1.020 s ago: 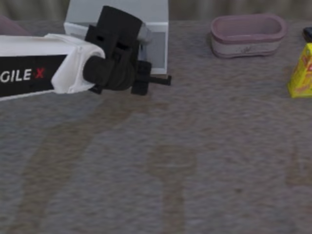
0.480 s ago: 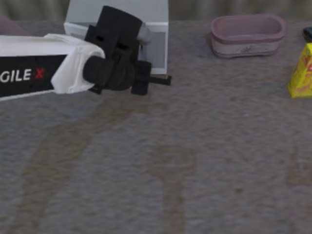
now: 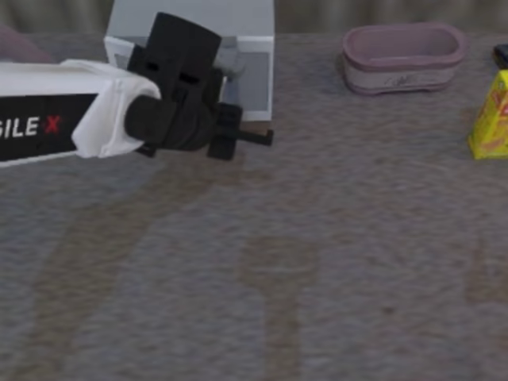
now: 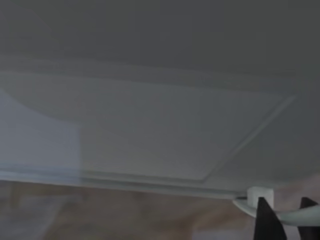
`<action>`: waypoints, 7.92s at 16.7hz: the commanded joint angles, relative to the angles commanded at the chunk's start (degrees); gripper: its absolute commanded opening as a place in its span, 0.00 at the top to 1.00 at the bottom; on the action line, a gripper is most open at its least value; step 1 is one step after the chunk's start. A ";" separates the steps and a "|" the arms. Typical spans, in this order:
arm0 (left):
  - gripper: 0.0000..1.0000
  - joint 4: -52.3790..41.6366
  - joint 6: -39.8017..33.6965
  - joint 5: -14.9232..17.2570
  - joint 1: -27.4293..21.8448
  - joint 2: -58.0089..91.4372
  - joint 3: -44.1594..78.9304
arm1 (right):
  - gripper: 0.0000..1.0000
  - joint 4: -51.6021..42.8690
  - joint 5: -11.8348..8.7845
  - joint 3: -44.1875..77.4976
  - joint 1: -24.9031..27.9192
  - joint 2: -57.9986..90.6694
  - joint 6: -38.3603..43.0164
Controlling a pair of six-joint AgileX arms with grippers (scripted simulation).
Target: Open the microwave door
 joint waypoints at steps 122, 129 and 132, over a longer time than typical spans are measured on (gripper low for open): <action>1.00 1.40 8.59 7.99 2.87 -4.39 -5.85 | 0.00 0.00 0.00 0.00 0.00 0.00 0.00; 1.00 1.58 11.44 9.82 4.28 -5.57 -7.18 | 0.00 0.00 0.00 0.00 0.00 0.00 0.00; 1.00 1.58 11.44 9.82 4.28 -5.57 -7.18 | 0.00 0.00 0.00 0.00 0.00 0.00 0.00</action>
